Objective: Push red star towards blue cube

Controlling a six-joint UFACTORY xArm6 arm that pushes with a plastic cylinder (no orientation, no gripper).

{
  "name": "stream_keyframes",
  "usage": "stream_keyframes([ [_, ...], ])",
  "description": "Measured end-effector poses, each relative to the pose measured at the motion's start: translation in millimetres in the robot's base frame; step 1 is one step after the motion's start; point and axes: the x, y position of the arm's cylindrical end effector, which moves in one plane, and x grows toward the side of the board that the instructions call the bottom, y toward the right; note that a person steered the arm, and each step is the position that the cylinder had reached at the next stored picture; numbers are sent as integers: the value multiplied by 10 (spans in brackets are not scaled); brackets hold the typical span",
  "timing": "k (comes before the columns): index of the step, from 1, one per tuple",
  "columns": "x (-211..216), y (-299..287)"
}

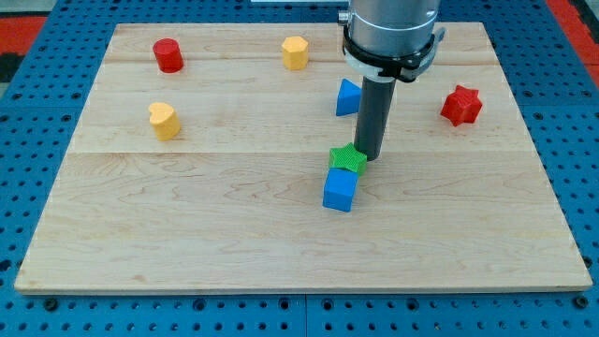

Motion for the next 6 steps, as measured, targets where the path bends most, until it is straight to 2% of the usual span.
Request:
stream_keyframes([
  [2, 42, 105],
  [3, 95, 538],
  [4, -31, 1006],
  [5, -419, 1763],
  [6, -425, 2320],
])
